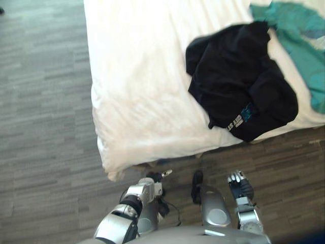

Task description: Tidy the bed and pick cloth on bed and put in laundry

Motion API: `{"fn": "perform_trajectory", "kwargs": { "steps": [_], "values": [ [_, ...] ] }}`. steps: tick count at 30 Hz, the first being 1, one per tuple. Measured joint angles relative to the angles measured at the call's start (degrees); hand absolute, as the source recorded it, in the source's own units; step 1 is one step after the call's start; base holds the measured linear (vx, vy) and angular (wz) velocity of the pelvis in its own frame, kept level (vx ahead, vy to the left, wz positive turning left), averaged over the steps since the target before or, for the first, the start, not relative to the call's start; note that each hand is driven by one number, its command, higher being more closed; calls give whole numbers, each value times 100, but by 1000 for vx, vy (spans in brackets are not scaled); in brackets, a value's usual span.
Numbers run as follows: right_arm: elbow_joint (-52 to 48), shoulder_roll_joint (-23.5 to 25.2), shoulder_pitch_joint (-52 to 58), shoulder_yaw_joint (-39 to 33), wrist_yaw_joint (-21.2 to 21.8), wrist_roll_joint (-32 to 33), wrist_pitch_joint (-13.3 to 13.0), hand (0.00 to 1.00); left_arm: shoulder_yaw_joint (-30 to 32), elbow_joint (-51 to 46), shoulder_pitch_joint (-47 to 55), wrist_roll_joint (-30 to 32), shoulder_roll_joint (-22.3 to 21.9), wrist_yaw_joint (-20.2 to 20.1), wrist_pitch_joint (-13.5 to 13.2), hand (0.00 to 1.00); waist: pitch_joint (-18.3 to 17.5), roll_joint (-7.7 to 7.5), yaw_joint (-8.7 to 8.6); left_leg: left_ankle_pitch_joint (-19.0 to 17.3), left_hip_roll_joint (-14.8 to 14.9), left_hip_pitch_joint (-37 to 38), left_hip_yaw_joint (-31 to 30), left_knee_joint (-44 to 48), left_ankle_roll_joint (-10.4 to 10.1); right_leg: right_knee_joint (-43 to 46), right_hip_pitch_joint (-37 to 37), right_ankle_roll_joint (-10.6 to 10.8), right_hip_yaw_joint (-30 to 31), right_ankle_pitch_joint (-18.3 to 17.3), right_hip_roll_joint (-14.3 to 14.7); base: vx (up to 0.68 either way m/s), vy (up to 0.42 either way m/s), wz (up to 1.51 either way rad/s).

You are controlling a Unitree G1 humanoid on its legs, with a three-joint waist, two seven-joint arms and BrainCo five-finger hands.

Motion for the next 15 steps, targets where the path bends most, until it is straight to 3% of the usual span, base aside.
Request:
{"fn": "perform_trajectory", "kwargs": {
  "steps": [5, 6, 8, 12, 15],
  "values": [
    [262, 99, 203, -45, -412, -1326, -57, 0, 269, 17, 432, 354, -82, -98, -73, 0, -309, 6, 6, -45, 31, 293, -151, -13, -3, -253, 495, 6, -159, -4, 68, 48, -8, 11],
    [379, 98, 295, 2, -712, -2093, -138, 0, 288, 18, 591, 470, -125, -100, -89, 0, -369, 31, 4, -90, 38, 392, -328, -14, 47, -270, 672, 18, -203, -27, 103, 14, 6, 30],
    [474, 48, 346, 117, -933, -2822, -222, 0, 391, 7, 760, 487, -117, -100, -122, 0, -463, 9, 6, -96, 27, 435, -518, -16, 57, -286, 787, 18, -214, -52, 119, 1, 7, 33],
    [796, -139, 209, 489, -1363, -3552, -328, 0, 386, 44, 972, 393, -48, 21, -355, 0, -613, -49, 42, -66, -8, 572, -705, -15, 96, -405, 1072, 12, -350, -48, 158, -19, 3, 23],
    [925, -229, 139, 609, -1545, -3882, -171, 0, 411, 95, 1090, 341, -47, 272, -681, 0, -689, -15, 147, -56, -8, 666, -770, -16, 111, -501, 1173, 1, -347, -21, 210, -38, -4, 3]
  ]
}}
